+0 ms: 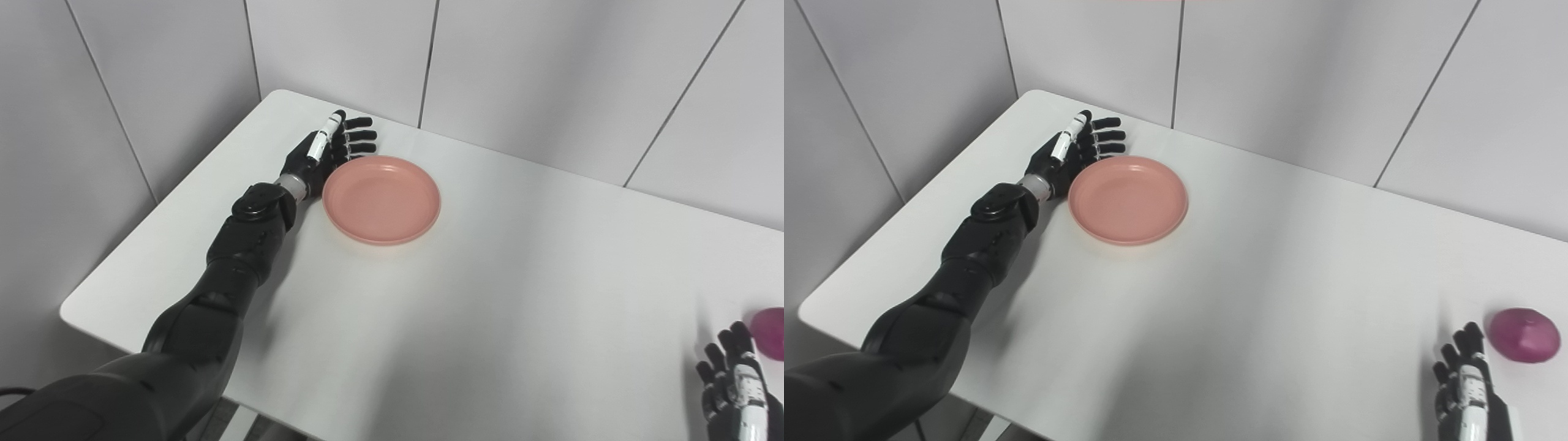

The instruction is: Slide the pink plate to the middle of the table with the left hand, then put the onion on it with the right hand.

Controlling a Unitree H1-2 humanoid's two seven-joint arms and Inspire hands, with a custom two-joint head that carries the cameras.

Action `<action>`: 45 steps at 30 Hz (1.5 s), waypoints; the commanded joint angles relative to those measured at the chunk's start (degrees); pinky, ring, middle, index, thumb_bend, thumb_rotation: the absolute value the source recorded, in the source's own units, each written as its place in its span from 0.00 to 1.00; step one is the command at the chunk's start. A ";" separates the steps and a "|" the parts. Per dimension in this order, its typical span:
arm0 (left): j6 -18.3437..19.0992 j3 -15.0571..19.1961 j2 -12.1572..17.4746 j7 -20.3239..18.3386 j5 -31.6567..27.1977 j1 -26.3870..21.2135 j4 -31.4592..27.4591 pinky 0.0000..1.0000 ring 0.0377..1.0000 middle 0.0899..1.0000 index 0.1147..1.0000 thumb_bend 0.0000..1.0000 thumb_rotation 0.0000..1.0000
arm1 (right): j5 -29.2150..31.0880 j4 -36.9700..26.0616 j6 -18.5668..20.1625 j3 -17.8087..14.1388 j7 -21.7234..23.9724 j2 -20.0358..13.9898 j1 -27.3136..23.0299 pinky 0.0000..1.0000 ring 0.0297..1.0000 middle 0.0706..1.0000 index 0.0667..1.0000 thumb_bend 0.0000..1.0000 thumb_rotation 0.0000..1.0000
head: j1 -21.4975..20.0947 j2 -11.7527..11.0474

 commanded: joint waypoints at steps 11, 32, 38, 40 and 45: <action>0.52 -1.40 -0.73 -2.35 0.75 -3.20 -3.13 0.68 0.70 0.69 0.66 0.34 1.00 | 0.04 3.47 -7.75 -0.42 1.03 -0.18 -0.60 1.00 1.00 1.00 1.00 0.00 1.00 | -2.96 0.69; 3.85 -3.25 -3.90 -5.07 0.52 -2.50 -7.17 0.68 0.72 0.71 0.69 0.31 1.00 | -0.78 8.73 -13.15 0.19 1.24 -0.51 -0.57 1.00 1.00 1.00 1.00 0.09 1.00 | -8.06 1.79; 3.97 -3.61 -4.71 -5.12 0.85 -2.28 -7.69 0.68 0.71 0.71 0.69 0.30 1.00 | -0.35 9.47 -13.70 0.51 1.93 -0.84 -0.47 1.00 1.00 1.00 1.00 0.14 1.00 | -9.12 2.06; 3.59 -3.96 -4.96 -5.06 1.27 -2.26 -7.61 0.67 0.71 0.71 0.68 0.30 1.00 | -0.34 9.54 -13.54 0.53 1.77 -0.69 -0.45 1.00 1.00 1.00 1.00 0.15 1.00 | -9.44 2.17; 2.98 -4.34 -5.64 -5.99 0.96 -2.29 -7.07 0.68 0.71 0.70 0.67 0.30 1.00 | -0.95 9.68 -13.70 0.89 1.67 -0.70 -0.33 1.00 1.00 1.00 1.00 0.17 1.00 | -10.31 2.47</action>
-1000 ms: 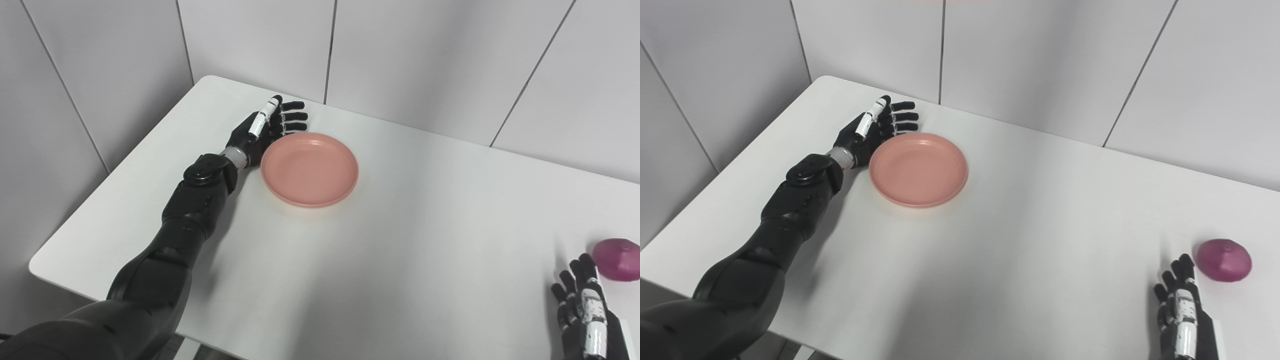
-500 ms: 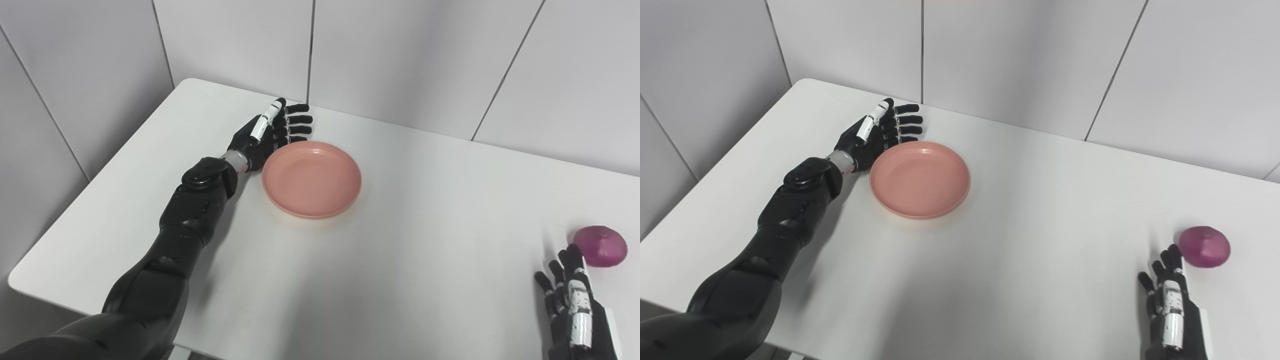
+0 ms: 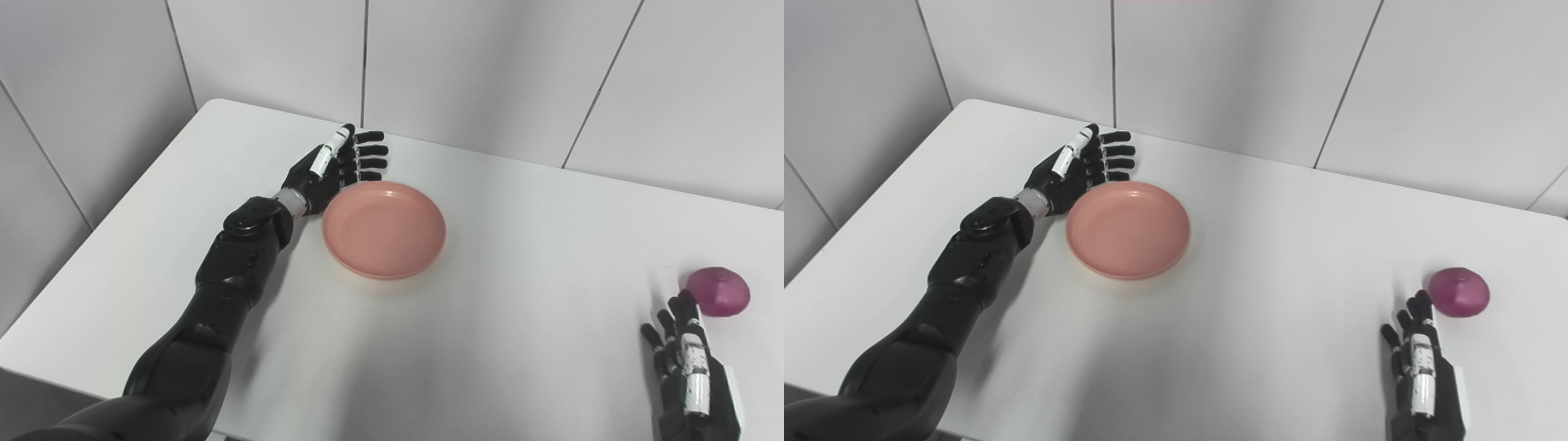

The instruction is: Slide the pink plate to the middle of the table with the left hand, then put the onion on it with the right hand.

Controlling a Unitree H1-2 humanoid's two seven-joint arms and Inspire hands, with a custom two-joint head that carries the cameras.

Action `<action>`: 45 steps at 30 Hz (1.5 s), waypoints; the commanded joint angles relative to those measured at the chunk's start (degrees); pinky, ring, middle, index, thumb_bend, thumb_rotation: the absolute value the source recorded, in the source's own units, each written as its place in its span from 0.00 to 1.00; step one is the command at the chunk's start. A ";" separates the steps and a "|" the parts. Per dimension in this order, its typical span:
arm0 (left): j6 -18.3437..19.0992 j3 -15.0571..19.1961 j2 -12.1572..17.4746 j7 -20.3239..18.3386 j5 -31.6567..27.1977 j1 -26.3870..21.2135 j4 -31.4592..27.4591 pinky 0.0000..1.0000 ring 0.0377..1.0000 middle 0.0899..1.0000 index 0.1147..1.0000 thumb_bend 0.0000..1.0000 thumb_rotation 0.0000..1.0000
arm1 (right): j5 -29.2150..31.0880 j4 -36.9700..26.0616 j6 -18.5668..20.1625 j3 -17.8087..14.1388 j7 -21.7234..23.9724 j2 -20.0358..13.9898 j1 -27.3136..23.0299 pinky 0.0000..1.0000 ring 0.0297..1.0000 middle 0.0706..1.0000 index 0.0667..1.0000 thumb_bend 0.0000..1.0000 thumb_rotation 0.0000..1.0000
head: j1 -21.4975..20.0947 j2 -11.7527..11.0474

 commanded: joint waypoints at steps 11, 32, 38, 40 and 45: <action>-2.30 -0.55 -1.90 -1.40 0.21 -2.18 0.65 0.68 0.69 0.68 0.65 0.33 1.00 | -0.85 1.41 -2.02 0.47 0.26 0.52 -0.26 1.00 1.00 1.00 1.00 0.17 1.00 | -1.16 0.58; -6.38 -1.18 -3.50 -3.78 -0.22 -0.80 3.06 0.66 0.69 0.68 0.65 0.35 1.00 | -1.55 1.70 -2.77 0.59 -0.16 0.85 -0.42 1.00 1.00 1.00 1.00 0.15 1.00 | -2.22 1.27; -5.72 -1.07 -4.48 -3.55 -0.52 0.09 1.16 0.66 0.69 0.68 0.65 0.36 1.00 | -1.38 1.31 -2.10 0.51 -0.28 1.05 -0.43 1.00 1.00 1.00 1.00 0.16 1.00 | -2.79 1.43; -5.32 -0.96 -4.86 -3.33 -0.73 0.52 0.18 0.66 0.69 0.68 0.65 0.36 1.00 | -1.27 1.19 -1.73 0.47 -0.32 1.11 -0.42 1.00 1.00 1.00 1.00 0.17 1.00 | -2.94 1.47; -4.44 -0.83 -5.69 -2.99 -1.05 1.58 -2.15 0.67 0.70 0.70 0.67 0.36 1.00 | -1.02 0.64 -0.99 0.66 -0.20 1.10 -0.37 1.00 1.00 1.00 1.00 0.18 1.00 | -3.44 1.57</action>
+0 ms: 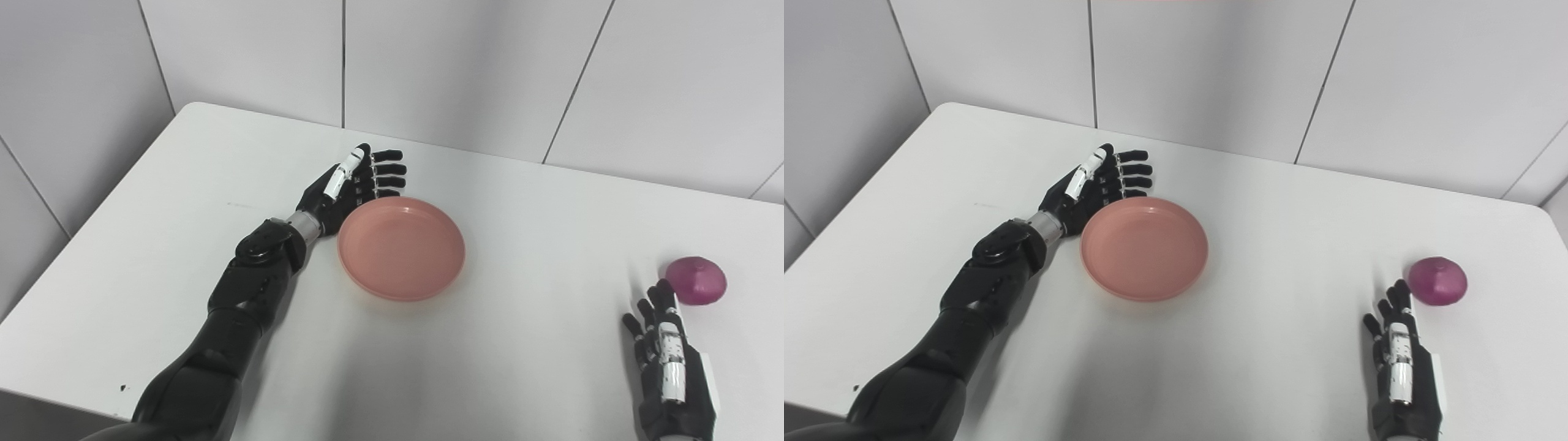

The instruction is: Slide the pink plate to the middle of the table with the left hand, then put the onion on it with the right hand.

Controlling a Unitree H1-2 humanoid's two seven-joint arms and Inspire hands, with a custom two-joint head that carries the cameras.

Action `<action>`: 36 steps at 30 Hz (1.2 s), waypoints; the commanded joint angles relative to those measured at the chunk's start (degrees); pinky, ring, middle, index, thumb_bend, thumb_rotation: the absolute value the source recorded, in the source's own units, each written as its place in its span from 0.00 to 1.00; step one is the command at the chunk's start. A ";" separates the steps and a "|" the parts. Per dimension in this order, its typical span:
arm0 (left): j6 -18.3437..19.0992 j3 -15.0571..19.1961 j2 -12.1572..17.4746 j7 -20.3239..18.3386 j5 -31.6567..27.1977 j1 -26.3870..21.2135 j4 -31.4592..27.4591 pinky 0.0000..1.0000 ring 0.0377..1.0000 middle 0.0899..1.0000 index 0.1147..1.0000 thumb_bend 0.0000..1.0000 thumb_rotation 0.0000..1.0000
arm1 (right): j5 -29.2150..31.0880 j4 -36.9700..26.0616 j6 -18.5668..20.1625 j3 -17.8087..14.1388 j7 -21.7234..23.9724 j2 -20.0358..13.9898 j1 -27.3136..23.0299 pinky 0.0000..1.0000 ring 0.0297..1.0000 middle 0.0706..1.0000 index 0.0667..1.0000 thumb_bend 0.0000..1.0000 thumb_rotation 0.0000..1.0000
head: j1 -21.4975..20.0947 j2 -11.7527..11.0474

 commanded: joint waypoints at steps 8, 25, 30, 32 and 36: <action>1.11 0.28 -1.55 0.76 -0.84 0.05 -4.49 0.68 0.71 0.71 0.68 0.35 1.00 | 0.04 0.03 0.80 0.74 0.52 0.15 -0.43 1.00 1.00 1.00 1.00 0.18 1.00 | -0.56 -0.03; 0.87 -1.78 -4.30 3.84 1.41 2.12 -7.80 0.71 0.74 0.75 0.72 0.37 1.00 | -1.01 0.20 0.67 1.12 -0.10 0.85 -0.13 1.00 1.00 1.00 1.00 0.20 1.00 | -3.06 0.13; 2.26 -2.19 -4.91 4.84 1.95 2.76 -9.44 0.72 0.75 0.75 0.72 0.37 1.00 | -1.59 0.09 0.93 1.37 -0.45 1.20 -0.10 1.00 1.00 1.00 1.00 0.20 1.00 | -4.52 0.24; 2.98 -2.42 -5.17 5.48 2.29 2.99 -10.34 0.72 0.75 0.75 0.72 0.37 1.00 | -1.87 0.10 1.05 1.48 -0.72 1.42 -0.08 1.00 1.00 1.00 1.00 0.20 1.00 | -5.10 0.21; 4.19 -2.69 -5.63 6.62 2.88 3.44 -12.15 0.72 0.75 0.75 0.73 0.36 1.00 | -2.42 0.57 0.64 1.63 -0.94 1.67 -0.21 1.00 0.99 1.00 1.00 0.18 1.00 | -5.83 0.32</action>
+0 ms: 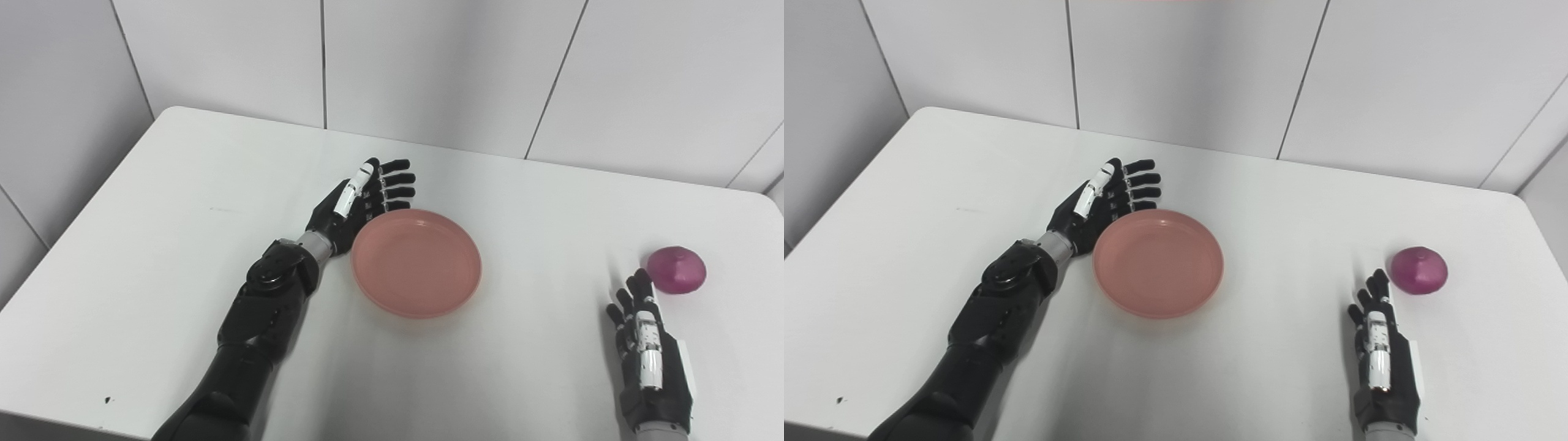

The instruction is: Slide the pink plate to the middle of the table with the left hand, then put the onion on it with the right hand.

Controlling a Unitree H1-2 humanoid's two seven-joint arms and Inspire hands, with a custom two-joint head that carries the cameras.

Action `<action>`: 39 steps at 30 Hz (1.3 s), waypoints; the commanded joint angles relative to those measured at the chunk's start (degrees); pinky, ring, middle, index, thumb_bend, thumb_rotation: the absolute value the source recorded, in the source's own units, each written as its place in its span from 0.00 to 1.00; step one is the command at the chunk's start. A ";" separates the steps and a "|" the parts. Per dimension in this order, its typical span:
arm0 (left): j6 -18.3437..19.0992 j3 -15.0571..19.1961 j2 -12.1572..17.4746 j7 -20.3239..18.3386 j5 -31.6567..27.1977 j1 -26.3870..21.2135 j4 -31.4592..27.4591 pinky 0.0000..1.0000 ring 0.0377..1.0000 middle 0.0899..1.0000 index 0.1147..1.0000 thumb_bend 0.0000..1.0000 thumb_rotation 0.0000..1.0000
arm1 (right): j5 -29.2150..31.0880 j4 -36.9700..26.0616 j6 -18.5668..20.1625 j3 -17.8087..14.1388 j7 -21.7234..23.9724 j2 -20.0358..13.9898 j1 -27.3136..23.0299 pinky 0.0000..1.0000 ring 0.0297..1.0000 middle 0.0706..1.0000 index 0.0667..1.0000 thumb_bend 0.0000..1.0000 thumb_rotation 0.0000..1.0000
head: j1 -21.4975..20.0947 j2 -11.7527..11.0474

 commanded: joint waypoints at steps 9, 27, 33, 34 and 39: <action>2.89 -1.09 -1.41 2.93 1.25 -0.13 -5.29 0.74 0.76 0.75 0.72 0.36 1.00 | -0.04 0.88 1.11 1.14 0.54 0.54 -0.19 1.00 1.00 1.00 1.00 0.20 1.00 | -2.42 0.01; 5.43 -1.75 -2.77 4.48 0.98 0.85 -8.03 0.75 0.77 0.76 0.73 0.36 1.00 | -0.93 1.39 1.02 1.79 -0.39 1.61 -0.47 1.00 0.99 1.00 1.00 0.19 1.00 | -6.39 0.67; 5.70 -2.26 -2.95 4.05 1.04 1.21 -8.80 0.75 0.78 0.77 0.74 0.36 1.00 | -1.28 1.67 0.37 2.18 -0.30 1.52 -0.47 1.00 0.99 1.00 1.00 0.20 1.00 | -7.32 0.73; 5.83 -2.30 -2.99 4.04 0.99 1.25 -8.91 0.75 0.78 0.77 0.74 0.37 1.00 | -1.39 1.72 0.33 2.22 -0.33 1.50 -0.47 1.00 0.99 1.00 1.00 0.21 1.00 | -7.32 0.73; 6.93 -2.23 -3.32 4.30 0.72 1.45 -9.66 0.76 0.78 0.77 0.74 0.37 1.00 | -1.71 1.64 0.79 2.26 -0.65 1.92 -0.49 1.00 0.98 0.99 1.00 0.21 1.00 | -8.22 0.81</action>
